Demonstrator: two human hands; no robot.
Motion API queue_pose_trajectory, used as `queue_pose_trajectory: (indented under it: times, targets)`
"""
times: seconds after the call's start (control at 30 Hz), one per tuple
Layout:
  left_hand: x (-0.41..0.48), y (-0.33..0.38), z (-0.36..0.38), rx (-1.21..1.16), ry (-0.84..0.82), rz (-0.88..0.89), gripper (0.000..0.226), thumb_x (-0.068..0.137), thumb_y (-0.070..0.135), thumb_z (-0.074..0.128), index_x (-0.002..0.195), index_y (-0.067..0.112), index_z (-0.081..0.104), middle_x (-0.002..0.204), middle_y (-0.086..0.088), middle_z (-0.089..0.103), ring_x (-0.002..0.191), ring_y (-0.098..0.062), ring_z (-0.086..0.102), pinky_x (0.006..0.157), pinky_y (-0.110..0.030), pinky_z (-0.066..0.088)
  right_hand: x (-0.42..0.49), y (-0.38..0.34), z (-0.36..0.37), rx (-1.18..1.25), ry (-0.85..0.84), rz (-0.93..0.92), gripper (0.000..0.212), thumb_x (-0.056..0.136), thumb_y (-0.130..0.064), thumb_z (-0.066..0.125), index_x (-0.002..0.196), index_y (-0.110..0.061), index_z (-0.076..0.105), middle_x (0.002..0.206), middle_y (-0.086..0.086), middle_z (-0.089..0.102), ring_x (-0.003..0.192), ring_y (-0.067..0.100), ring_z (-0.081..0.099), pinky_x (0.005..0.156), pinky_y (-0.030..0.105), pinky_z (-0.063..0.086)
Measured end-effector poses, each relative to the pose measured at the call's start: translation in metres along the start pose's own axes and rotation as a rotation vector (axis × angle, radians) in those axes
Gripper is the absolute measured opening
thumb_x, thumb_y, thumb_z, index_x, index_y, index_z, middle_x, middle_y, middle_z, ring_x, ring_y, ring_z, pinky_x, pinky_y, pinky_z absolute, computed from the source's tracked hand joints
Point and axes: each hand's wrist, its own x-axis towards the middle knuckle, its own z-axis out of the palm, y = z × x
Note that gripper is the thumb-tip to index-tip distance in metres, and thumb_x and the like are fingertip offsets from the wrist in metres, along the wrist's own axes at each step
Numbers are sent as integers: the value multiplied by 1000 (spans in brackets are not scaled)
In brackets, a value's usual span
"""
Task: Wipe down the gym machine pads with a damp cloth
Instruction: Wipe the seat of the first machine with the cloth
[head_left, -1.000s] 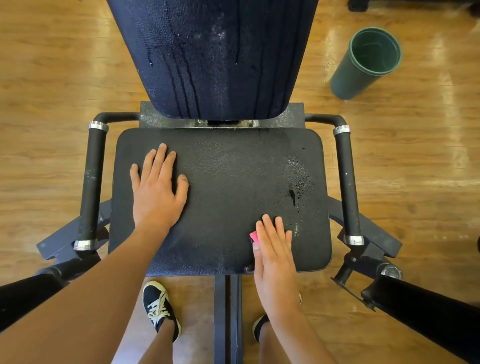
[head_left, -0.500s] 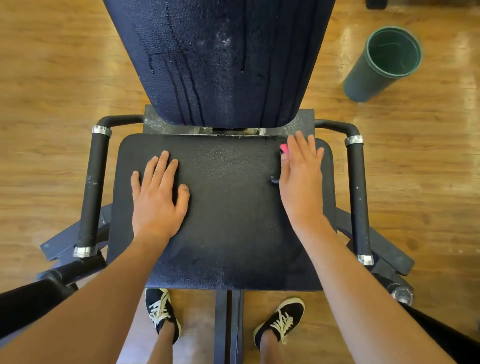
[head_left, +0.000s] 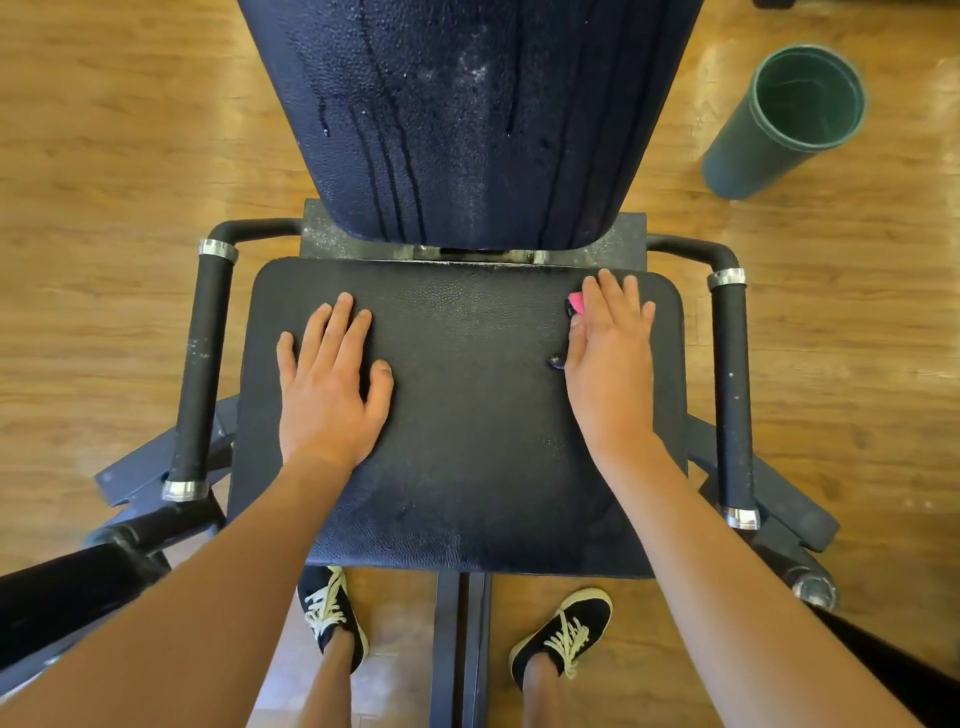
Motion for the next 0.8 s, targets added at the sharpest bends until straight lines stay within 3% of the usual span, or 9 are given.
queue_pose_trajectory:
  times: [0.47,0.8]
  targets:
    - [-2,2,-4,6,-9,2,55,102,39,36,152,18,43,168,0,27,155,-21,18,126,-52,5,22,3,-5,-35,-7,-12,43,109,-10,39,152,-2,43,163,16,33,156,37,15,128,50,7]
    - [-3,3,-6,-11,-14,3,55,103,39,36,153,17,43,168,-1,26,156,-21,17,127,-53,6,-19,10,-8,-13,-57,-27,45,108,-9,41,153,-4,41,164,15,32,156,35,15,128,50,8]
